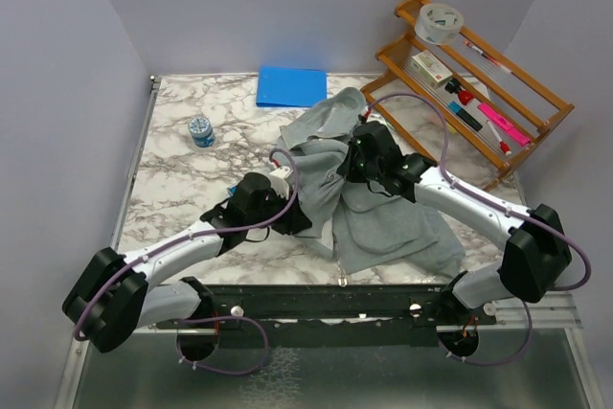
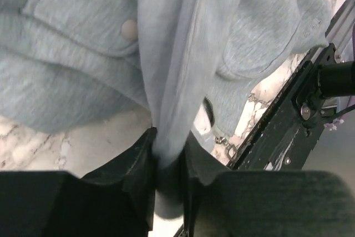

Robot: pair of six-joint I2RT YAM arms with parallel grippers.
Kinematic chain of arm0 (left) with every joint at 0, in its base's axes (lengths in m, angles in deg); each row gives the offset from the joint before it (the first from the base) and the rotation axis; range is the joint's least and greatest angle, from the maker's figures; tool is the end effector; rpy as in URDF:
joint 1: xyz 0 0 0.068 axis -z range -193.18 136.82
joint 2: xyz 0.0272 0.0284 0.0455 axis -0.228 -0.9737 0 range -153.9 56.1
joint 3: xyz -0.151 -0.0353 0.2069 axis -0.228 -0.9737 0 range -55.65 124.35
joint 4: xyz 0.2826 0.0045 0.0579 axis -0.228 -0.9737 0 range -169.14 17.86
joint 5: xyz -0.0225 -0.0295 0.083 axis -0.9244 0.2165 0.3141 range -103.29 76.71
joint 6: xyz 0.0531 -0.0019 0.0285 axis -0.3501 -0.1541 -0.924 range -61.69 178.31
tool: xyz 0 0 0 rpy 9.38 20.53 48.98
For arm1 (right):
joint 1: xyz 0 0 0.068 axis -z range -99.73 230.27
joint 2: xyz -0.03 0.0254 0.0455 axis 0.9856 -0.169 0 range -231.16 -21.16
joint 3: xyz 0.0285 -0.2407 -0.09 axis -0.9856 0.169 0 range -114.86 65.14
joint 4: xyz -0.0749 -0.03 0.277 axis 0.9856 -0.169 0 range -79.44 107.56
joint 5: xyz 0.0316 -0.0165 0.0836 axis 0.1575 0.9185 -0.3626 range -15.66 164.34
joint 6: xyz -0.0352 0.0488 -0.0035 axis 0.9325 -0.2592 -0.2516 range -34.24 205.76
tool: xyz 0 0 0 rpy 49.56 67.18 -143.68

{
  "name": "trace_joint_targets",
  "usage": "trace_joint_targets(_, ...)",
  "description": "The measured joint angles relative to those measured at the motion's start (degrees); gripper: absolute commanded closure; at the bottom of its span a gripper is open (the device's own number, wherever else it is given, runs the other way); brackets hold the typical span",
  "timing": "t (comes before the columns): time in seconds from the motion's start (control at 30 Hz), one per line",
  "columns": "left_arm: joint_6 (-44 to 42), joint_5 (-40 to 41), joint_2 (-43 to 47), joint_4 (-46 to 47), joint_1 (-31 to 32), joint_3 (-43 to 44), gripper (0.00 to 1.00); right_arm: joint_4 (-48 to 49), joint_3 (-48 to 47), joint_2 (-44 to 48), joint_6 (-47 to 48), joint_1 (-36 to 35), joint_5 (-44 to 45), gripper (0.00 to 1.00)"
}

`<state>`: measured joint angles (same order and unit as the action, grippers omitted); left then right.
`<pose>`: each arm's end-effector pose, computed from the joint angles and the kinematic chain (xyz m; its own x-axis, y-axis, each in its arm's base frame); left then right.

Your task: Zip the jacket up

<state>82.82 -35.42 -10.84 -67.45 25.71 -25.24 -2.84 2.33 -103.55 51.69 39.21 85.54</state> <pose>0.2043 -0.1864 0.1673 -0.7182 0.0855 -0.6905 0.5854 0.6106 -0.5333 0.2735 0.2266 0.2497 -0.6994 0.1194 -0.7047 -0.1695 0.9301 0.3259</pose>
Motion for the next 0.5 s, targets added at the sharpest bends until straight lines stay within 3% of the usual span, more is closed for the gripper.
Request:
trace_joint_targets(0.23, 9.0, 2.2, 4.9, 5.4, 1.9, -10.2, 0.36, 3.2, 0.1, -1.6, -0.3, 4.5, -3.3, 0.99)
trace_joint_targets(0.5, 15.7, 8.6, 10.4, 8.4, 5.7, -14.0, 0.33, 6.9, 2.1, -1.6, -1.8, 4.8, -6.3, 1.00)
